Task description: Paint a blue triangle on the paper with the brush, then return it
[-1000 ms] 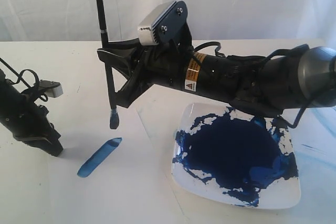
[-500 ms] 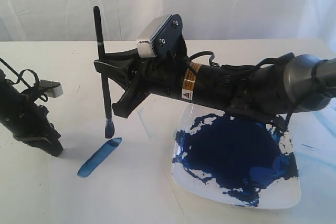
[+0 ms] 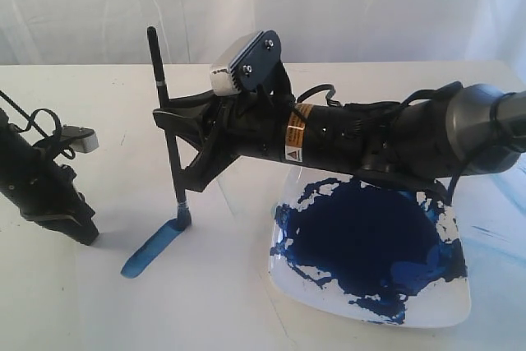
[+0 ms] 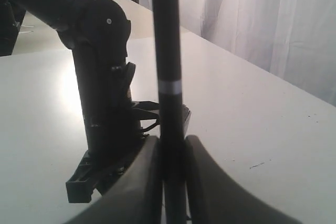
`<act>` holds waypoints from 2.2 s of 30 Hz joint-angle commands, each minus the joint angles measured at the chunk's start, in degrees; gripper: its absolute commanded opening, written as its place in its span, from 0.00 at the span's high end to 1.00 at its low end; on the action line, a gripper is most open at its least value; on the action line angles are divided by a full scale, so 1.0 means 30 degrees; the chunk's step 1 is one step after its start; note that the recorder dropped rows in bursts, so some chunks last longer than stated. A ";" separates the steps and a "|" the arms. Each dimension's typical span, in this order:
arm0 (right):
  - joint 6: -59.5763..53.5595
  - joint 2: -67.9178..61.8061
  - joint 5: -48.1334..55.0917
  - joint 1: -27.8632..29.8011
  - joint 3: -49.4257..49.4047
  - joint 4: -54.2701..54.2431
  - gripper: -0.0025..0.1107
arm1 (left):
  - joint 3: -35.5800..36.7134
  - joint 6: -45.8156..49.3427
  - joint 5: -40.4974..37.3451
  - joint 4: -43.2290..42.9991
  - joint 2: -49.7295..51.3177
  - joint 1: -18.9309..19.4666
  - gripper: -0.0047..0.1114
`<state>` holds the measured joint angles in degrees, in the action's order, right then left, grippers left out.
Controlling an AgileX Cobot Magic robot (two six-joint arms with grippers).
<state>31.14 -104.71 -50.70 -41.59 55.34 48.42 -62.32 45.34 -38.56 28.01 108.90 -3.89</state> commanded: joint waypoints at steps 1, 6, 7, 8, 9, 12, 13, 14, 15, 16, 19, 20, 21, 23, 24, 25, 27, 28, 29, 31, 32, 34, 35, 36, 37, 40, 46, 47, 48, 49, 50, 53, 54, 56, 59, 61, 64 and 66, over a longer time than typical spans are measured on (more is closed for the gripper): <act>0.0823 0.0381 0.0433 0.0101 0.0005 0.0328 0.98 | 0.0206 -0.0110 -0.0310 -0.0167 -0.0142 -0.0038 0.96; 0.1526 0.0409 0.1021 0.0101 0.0005 0.1061 0.98 | 0.0206 -0.0110 -0.0310 -0.0167 -0.0142 -0.0038 0.96; 0.1858 0.0409 0.1021 0.0101 0.0005 0.1091 0.98 | 0.0206 -0.0110 -0.0310 -0.0167 -0.0142 -0.0038 0.96; 0.1911 0.0409 0.1021 0.0101 0.0005 0.1091 0.98 | 0.0206 -0.0110 -0.0310 -0.0167 -0.0142 -0.0038 0.96; 0.1911 0.0409 0.1021 0.0101 0.0005 0.1091 0.98 | 0.0206 -0.0110 -0.0310 -0.0167 -0.0142 -0.0038 0.96; 0.2192 0.0420 0.1021 0.0101 0.0005 0.1506 0.98 | 0.0206 -0.0110 -0.0310 -0.0167 -0.0142 -0.0038 0.96; 0.2244 0.0420 0.1021 0.0101 0.0005 0.1594 0.98 | 0.0206 -0.0110 -0.0310 -0.0167 -0.0142 -0.0038 0.96; 0.2424 0.0420 0.1021 0.0101 0.0005 0.1739 0.98 | 0.0206 -0.0110 -0.0310 -0.0167 -0.0142 -0.0038 0.96; 0.2623 0.0420 0.1021 0.0101 0.0005 0.1893 0.98 | 0.0206 -0.0110 -0.0310 -0.0167 -0.0142 -0.0038 0.96; 0.2763 0.0420 0.1101 0.0101 0.0005 0.2030 0.98 | 0.0206 -0.0110 -0.0310 -0.0167 -0.0142 -0.0038 0.96; 0.2831 0.0420 0.1160 0.0101 0.0005 0.2451 0.98 | 0.0206 -0.0110 -0.0310 -0.0167 -0.0142 -0.0038 0.96; 0.2938 0.0420 0.1160 0.0101 0.0005 0.2542 0.98 | 0.0206 -0.0110 -0.0310 -0.0167 -0.0142 -0.0038 0.96; 0.3251 0.0420 0.1160 0.0101 0.0005 0.2683 0.98 | 0.0206 -0.0110 -0.0310 -0.0167 -0.0142 -0.0038 0.96; 0.3364 0.0462 0.1208 0.0101 0.0005 0.3008 0.98 | 0.0206 -0.0110 -0.0310 -0.0167 -0.0142 -0.0038 0.96; 0.3364 0.0564 0.1322 0.0101 0.0005 0.3091 0.98 | 0.0206 -0.0110 -0.0310 -0.0167 -0.0142 -0.0038 0.96; 0.3398 0.0823 0.1803 0.0101 0.0005 0.3322 0.98 | 0.0206 -0.0110 -0.0310 -0.0167 -0.0142 -0.0038 0.96; 0.3753 0.1379 0.3006 0.0101 0.0005 0.3428 0.98 | 0.0206 -0.0110 -0.0310 -0.0167 -0.0142 -0.0038 0.96; 0.3880 0.1710 0.3580 0.0101 0.0005 0.3515 0.98 | 0.0206 -0.0110 -0.0310 -0.0167 -0.0142 -0.0038 0.96; 0.3956 0.1863 0.3767 0.0101 0.0005 0.3511 0.98 | 0.0206 -0.0110 -0.0310 -0.0167 -0.0142 -0.0038 0.96; 0.4590 0.2176 0.3981 0.0101 -0.0029 0.3562 0.98 | 0.0206 -0.0110 -0.0310 -0.0167 -0.0142 -0.0038 0.96; 0.4935 0.2208 0.3981 0.0101 -0.0029 0.3818 0.98 | 0.0206 -0.0110 -0.0310 -0.0167 -0.0142 -0.0038 0.96; 0.5776 0.2208 0.4070 0.0101 -0.0029 0.4837 0.98 | 0.0206 -0.0110 -0.0310 -0.0167 -0.0142 -0.0038 0.96; 0.6175 0.2208 0.4149 0.0101 -0.0029 0.5395 0.98 | 0.0206 -0.0110 -0.0310 -0.0167 -0.0142 -0.0038 0.96; 0.6891 0.2208 0.4241 0.0101 -0.0029 0.6291 0.98 | 0.0206 -0.0110 -0.0310 -0.0167 -0.0142 -0.0038 0.96; 0.7229 0.2250 0.4299 0.0101 -0.0029 0.6580 0.98 | 0.0206 -0.0110 -0.0310 -0.0167 -0.0142 -0.0038 0.96; 0.7931 0.2411 0.4476 0.0101 -0.0029 0.7501 0.98 | 0.0206 -0.0110 -0.0310 -0.0167 -0.0142 -0.0038 0.96; 0.9076 0.3060 0.4562 0.0101 -0.0029 0.8808 0.98 | 0.0206 -0.0110 -0.0310 -0.0167 -0.0142 -0.0038 0.96; 0.9426 0.3107 0.4758 0.0101 -0.0029 0.8951 0.98 | 0.0206 -0.0110 -0.0310 -0.0167 -0.0142 -0.0038 0.96; 0.9808 0.3197 0.4891 0.0101 -0.0029 0.9082 0.98 | 0.0206 -0.0110 -0.0310 -0.0167 -0.0142 -0.0038 0.96; 1.0027 0.3250 0.4987 0.0101 -0.0029 0.9246 0.98 | 0.0206 -0.0110 -0.0310 -0.0167 -0.0142 -0.0038 0.96; 1.0275 0.3337 0.4994 0.0101 -0.0029 0.9567 0.98 | 0.0206 -0.0110 -0.0310 -0.0167 -0.0142 -0.0038 0.96; 1.0873 0.3581 0.5216 0.0101 -0.0029 1.0474 0.98 | 0.0206 -0.0110 -0.0352 -0.0142 -0.0142 -0.0038 0.96; 1.1278 0.3655 0.5374 0.0101 -0.0029 1.0784 0.98 | 0.0206 -0.0110 -0.0352 -0.0142 -0.0142 -0.0038 0.96; 1.1906 0.3821 0.5644 0.0101 -0.0029 1.1469 0.98 | 0.0206 -0.0110 -0.0352 -0.0142 -0.0142 -0.0038 0.96; 1.2586 0.3993 0.5684 0.0101 -0.0029 1.2375 0.98 | 0.0206 -0.0110 -0.0352 -0.0142 -0.0142 -0.0038 0.96; 1.2937 0.4032 0.5684 0.0101 -0.0029 1.2523 0.98 | 0.0206 -0.0110 -0.0352 -0.0142 -0.0142 -0.0038 0.96; 1.3049 0.4067 0.5684 0.0101 -0.0029 1.2523 0.98 | 0.0206 -0.0110 -0.0352 -0.0142 -0.0142 -0.0038 0.96; 1.3049 0.4119 0.5684 0.0101 -0.0029 1.2523 0.98 | 0.0206 -0.0110 -0.0422 -0.0142 -0.0142 -0.0038 0.96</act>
<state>69.05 -92.73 -33.73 -41.59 55.34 84.61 -62.32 45.34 -38.56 27.91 108.90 -3.89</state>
